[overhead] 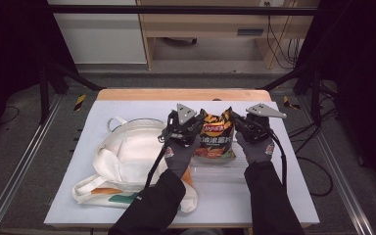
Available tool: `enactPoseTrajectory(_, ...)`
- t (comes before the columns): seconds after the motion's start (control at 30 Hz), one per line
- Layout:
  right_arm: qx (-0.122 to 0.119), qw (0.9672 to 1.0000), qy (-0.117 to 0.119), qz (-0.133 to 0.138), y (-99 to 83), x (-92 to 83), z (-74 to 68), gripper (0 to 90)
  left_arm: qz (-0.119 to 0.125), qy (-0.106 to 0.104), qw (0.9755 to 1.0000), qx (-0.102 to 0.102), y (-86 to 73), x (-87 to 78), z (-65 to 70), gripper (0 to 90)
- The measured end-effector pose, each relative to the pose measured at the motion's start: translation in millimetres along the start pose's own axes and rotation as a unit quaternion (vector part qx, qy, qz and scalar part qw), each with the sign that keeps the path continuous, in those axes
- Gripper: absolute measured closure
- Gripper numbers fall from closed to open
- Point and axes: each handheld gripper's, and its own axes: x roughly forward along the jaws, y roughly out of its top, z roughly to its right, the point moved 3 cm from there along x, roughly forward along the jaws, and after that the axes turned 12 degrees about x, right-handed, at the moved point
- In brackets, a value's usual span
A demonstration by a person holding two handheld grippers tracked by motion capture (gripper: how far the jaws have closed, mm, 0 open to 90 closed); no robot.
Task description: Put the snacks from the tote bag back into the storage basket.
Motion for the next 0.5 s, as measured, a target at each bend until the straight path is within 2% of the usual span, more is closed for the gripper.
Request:
enactPoseTrajectory(0.17, -0.002, 1.0000, -0.004, 0.000, -0.6, 1.3, -0.2, 88.0, -0.002, 0.002, 1.0000, -0.001, -0.5, 1.1, -0.4, 88.2)
enactPoseTrajectory(0.33, -0.003, 0.9999, -0.012, -0.001, -2.0, 4.8, -0.5, 82.8, -0.004, 0.008, 1.0000, -0.004, -1.0, 1.8, -2.5, 84.4)
enactPoseTrajectory(0.47, -0.002, 0.9999, -0.012, 0.006, -1.7, 5.8, -1.2, 76.6, 0.003, 0.009, 0.9999, -0.008, -0.6, -0.1, -6.0, 78.3)
enactPoseTrajectory(0.5, -0.005, 0.9998, -0.012, 0.013, -1.1, 6.0, -0.8, 70.4, 0.008, 0.007, 0.9999, -0.011, 0.1, -2.0, -7.8, 72.4)
